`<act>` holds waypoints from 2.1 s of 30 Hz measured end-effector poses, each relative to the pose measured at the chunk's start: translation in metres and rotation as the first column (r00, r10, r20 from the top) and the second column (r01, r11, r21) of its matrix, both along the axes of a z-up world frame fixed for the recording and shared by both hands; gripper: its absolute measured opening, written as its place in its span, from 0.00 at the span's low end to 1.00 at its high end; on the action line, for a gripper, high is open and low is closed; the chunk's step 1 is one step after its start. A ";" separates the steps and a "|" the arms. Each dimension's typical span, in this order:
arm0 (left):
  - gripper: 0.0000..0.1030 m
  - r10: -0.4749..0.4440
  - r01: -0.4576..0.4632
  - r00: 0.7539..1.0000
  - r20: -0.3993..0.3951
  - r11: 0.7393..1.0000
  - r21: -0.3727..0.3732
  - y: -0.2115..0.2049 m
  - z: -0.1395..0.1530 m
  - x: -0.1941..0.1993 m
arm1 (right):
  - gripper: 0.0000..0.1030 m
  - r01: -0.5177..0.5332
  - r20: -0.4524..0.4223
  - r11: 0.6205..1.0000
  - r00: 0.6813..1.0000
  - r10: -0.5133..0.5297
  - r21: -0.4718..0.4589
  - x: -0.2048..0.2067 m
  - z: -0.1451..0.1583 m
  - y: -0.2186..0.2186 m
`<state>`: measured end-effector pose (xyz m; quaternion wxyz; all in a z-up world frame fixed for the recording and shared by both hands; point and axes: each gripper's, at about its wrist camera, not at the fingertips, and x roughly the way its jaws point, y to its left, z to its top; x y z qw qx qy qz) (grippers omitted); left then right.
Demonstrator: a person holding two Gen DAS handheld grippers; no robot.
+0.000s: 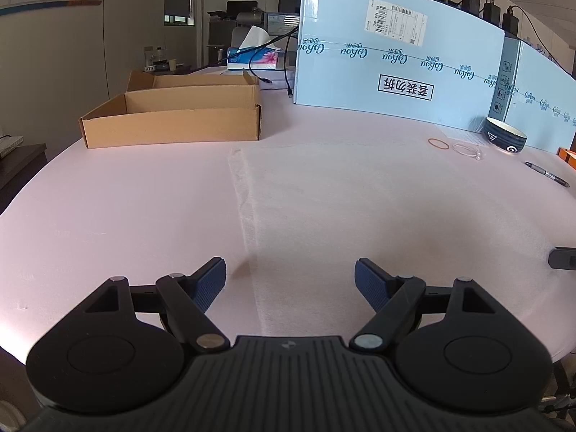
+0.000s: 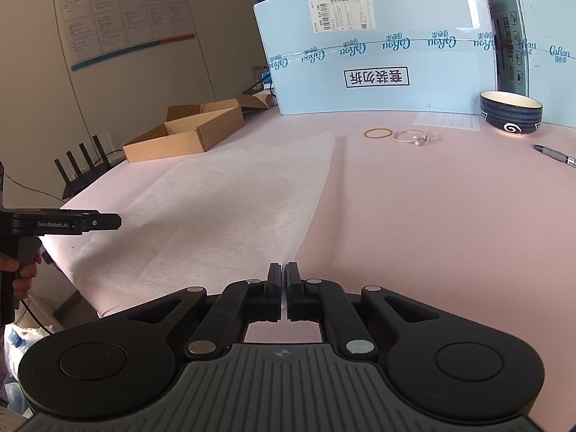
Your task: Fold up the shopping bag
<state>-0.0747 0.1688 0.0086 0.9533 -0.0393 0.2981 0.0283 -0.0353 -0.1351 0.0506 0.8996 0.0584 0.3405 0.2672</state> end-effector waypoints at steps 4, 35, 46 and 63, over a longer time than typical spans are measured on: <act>0.75 -0.024 0.024 1.000 -0.002 1.000 -0.019 -0.004 -0.002 -0.003 | 0.11 0.028 0.041 0.999 0.999 -0.027 -0.031 -0.002 0.005 -0.005; 0.00 -0.089 0.120 0.975 0.203 0.982 -0.147 -0.023 0.019 0.001 | 0.35 -0.110 0.259 0.994 0.959 0.113 -0.024 -0.001 0.030 0.051; 0.01 -0.110 0.169 0.966 0.233 0.954 -0.249 -0.030 0.023 0.015 | 0.47 -0.222 0.232 0.971 0.953 0.197 0.087 -0.003 0.020 0.070; 0.01 -0.222 0.317 0.935 0.276 0.875 -0.367 -0.041 0.029 0.009 | 0.57 -0.267 0.368 0.960 0.886 0.281 -0.088 -0.023 0.022 0.141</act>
